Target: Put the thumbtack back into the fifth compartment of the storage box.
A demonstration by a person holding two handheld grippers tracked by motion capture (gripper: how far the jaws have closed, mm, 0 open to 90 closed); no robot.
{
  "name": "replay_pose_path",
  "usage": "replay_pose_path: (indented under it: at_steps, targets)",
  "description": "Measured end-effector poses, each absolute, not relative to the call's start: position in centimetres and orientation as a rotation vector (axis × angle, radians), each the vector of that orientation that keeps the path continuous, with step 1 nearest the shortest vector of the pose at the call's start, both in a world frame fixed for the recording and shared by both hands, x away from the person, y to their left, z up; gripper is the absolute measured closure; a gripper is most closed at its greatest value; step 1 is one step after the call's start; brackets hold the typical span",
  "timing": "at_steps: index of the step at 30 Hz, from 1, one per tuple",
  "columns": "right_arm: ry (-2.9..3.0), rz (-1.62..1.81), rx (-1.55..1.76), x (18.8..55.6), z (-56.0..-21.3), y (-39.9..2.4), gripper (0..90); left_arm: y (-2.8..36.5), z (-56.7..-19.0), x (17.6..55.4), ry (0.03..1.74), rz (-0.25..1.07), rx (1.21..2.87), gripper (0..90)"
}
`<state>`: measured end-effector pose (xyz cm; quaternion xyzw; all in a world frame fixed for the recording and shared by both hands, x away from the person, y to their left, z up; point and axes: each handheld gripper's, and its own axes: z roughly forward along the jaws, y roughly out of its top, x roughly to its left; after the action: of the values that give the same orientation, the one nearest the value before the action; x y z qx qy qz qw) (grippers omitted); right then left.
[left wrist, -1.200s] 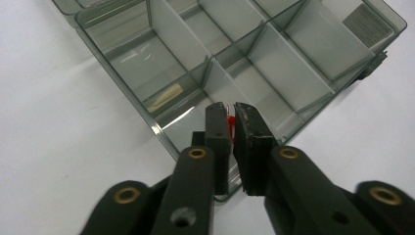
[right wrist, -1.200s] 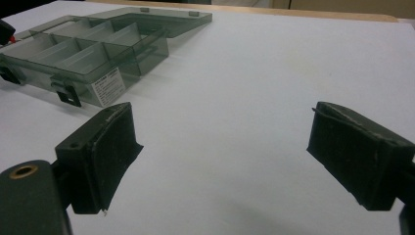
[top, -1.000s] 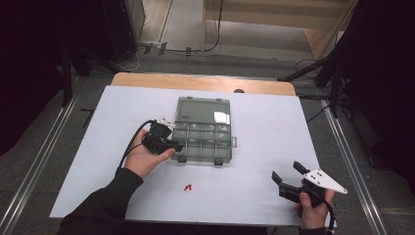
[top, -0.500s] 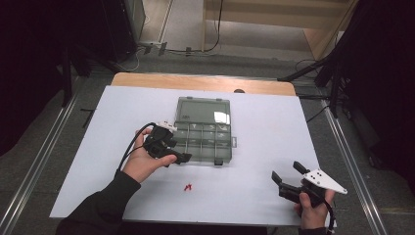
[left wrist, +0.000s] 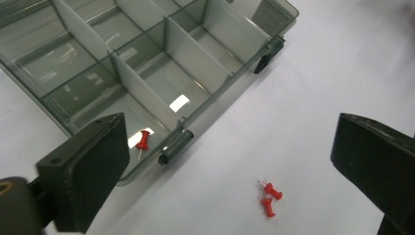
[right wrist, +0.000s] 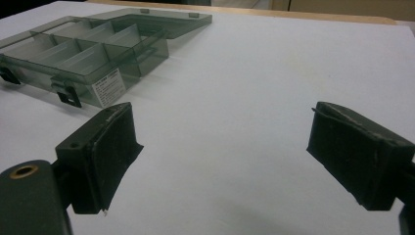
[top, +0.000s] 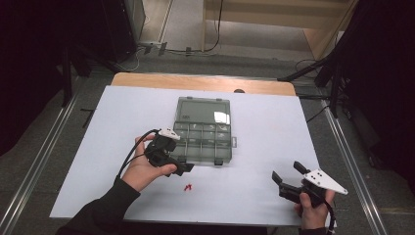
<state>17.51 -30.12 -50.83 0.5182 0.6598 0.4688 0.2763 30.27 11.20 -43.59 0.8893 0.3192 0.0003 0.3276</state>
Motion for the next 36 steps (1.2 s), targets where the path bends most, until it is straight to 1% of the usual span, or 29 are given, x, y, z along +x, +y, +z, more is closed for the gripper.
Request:
replay_pose_path:
  at_steps: [2,3,6,7,8,10,12,13,14,16,25,26,31,34,36]
  targets:
    - [1.772,1.259,1.386,17.5,-50.8,-30.2,11.5,11.3,-43.6,29.9,0.834,0.011,2.332,1.5]
    - [1.771,1.261,1.388,17.5,-50.8,-30.1,11.5,11.3,-43.7,29.7,0.840,0.012,2.327,3.8]
    - [1.771,1.258,1.392,17.5,-50.8,-30.1,11.5,11.5,-43.8,29.1,0.839,0.017,2.326,7.0]
    - [1.770,1.258,1.394,17.5,-50.8,-30.1,11.5,11.5,-43.8,29.0,0.842,0.019,2.329,9.0]
    - [1.769,1.258,1.397,17.5,-50.8,-30.1,11.5,11.6,-43.9,28.8,0.843,0.021,2.326,12.9]
    - [1.769,1.257,1.397,17.5,-50.8,-30.1,11.6,11.6,-44.2,28.4,0.841,0.031,2.337,15.0]
    - [1.769,1.257,1.399,17.5,-50.8,-30.0,11.6,11.6,-44.4,28.0,0.851,0.028,2.340,19.2]
    - [1.771,1.256,1.394,17.5,-50.8,-30.0,11.5,11.6,-44.5,27.8,0.843,0.031,2.349,24.0]
    - [1.771,1.256,1.394,17.5,-50.8,-30.0,11.5,11.6,-44.6,27.6,0.842,0.043,2.356,24.0]
    - [1.771,1.255,1.396,17.5,-50.8,-30.0,11.6,11.5,-44.8,27.2,0.843,0.059,2.361,27.1]
    - [1.773,1.252,1.396,17.5,-50.8,-30.0,11.6,11.3,-45.9,25.8,0.839,0.069,2.403,49.8]
    - [1.773,1.252,1.396,17.5,-50.8,-30.0,11.6,11.2,-46.0,25.7,0.840,0.065,2.408,49.8]
    - [1.772,1.251,1.395,17.5,-50.8,-30.0,11.7,11.1,-46.6,25.3,0.852,0.052,2.411,56.5]
    - [1.770,1.254,1.397,17.5,-50.8,-29.9,11.8,11.0,-46.9,25.2,0.854,0.050,2.420,57.4]
    - [1.774,1.249,1.389,17.5,-50.8,-30.0,11.8,11.0,-47.0,25.2,0.861,0.041,2.419,61.2]
